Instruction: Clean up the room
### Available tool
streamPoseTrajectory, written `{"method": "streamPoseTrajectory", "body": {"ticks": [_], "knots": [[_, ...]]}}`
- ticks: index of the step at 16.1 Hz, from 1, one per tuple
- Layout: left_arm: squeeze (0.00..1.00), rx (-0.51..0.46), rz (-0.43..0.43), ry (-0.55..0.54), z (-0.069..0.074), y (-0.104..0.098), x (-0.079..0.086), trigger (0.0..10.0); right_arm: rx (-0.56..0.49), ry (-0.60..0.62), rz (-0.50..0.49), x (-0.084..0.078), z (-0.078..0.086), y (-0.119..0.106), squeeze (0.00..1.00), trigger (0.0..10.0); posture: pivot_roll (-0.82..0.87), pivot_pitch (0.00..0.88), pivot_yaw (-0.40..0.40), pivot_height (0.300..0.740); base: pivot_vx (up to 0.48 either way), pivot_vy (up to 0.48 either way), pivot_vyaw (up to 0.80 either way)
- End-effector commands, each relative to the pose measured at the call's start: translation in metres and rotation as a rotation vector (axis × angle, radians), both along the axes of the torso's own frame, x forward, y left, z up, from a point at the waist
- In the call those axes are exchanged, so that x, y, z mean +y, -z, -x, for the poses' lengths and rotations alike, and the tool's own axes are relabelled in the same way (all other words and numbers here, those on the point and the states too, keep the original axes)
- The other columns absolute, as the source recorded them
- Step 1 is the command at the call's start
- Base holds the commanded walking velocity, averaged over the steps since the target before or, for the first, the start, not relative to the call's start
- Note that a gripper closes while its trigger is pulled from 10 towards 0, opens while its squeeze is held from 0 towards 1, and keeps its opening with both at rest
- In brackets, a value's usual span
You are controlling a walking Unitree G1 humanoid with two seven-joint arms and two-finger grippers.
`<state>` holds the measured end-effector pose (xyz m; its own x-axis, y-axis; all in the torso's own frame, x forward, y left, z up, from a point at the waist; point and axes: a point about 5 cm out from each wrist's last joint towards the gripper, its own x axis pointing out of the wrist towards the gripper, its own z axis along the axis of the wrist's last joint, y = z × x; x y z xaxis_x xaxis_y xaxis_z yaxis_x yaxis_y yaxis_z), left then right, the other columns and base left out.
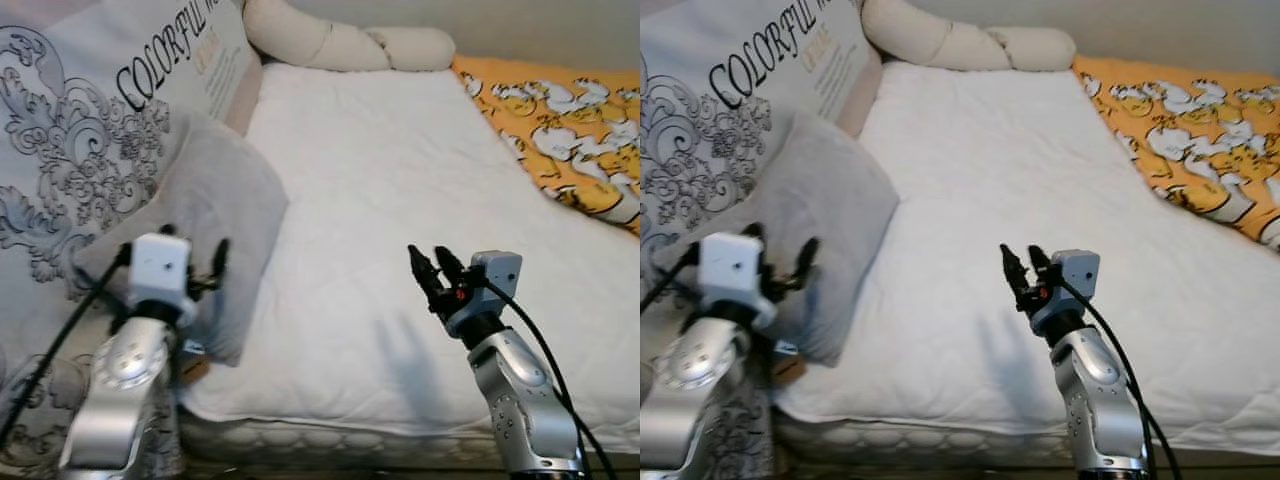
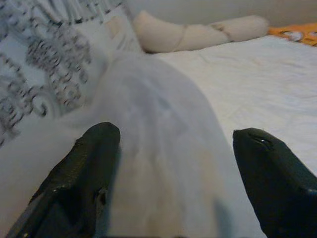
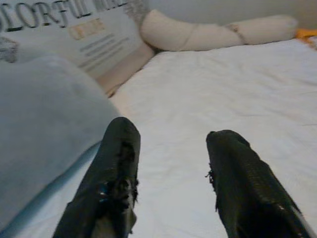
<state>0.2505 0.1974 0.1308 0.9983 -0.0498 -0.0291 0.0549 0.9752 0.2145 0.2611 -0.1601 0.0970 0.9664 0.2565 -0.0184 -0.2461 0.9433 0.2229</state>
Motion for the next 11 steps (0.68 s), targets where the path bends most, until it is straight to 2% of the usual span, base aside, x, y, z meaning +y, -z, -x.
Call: {"method": "streamPoseTrajectory", "body": {"ticks": [1,4,5,6,7,8,9,11], "knots": [[1.00,0.021,-0.010,0.002,0.000,0.005,-0.005,10.0,-0.003,0.054,0.027,-0.013,0.003,0.000,1.00,10.0,-0.03,0.000,-0.054,0.740,0.000,-0.398,0.00],[1.00,0.031,-0.013,-0.016,0.000,0.007,-0.007,10.0,-0.181,0.037,0.178,-0.010,0.002,-0.016,1.00,10.0,-0.02,0.000,-0.059,0.740,0.000,-0.399,0.00],[1.00,0.026,-0.007,-0.016,0.000,0.006,-0.007,10.0,-0.210,0.033,0.172,-0.008,0.002,-0.018,1.00,10.0,-0.02,0.000,-0.059,0.740,0.000,-0.398,0.00],[1.00,0.023,-0.003,-0.013,-0.001,0.005,-0.008,10.0,-0.239,0.045,0.211,-0.007,0.002,-0.019,1.00,10.0,-0.02,0.000,-0.057,0.740,0.000,-0.398,0.00],[1.00,0.022,-0.004,-0.003,-0.001,0.005,-0.009,10.0,-0.277,0.063,0.269,-0.008,0.002,-0.022,1.00,10.0,-0.02,0.000,-0.054,0.740,0.000,-0.398,0.00],[1.00,0.025,-0.005,0.005,-0.001,0.005,-0.010,10.0,-0.352,0.080,0.374,-0.008,0.004,-0.028,1.00,10.0,-0.02,0.000,-0.055,0.740,0.000,-0.398,0.00],[1.00,0.028,-0.004,0.003,0.000,0.005,-0.010,10.0,-0.391,0.078,0.409,-0.006,0.007,-0.030,1.00,10.0,-0.03,0.000,-0.054,0.740,0.000,-0.398,0.00],[1.00,0.032,-0.001,0.006,0.001,0.006,-0.011,10.0,-0.399,0.081,0.398,-0.005,0.009,-0.028,1.00,10.0,-0.03,0.000,-0.054,0.740,0.000,-0.394,0.00]]}}
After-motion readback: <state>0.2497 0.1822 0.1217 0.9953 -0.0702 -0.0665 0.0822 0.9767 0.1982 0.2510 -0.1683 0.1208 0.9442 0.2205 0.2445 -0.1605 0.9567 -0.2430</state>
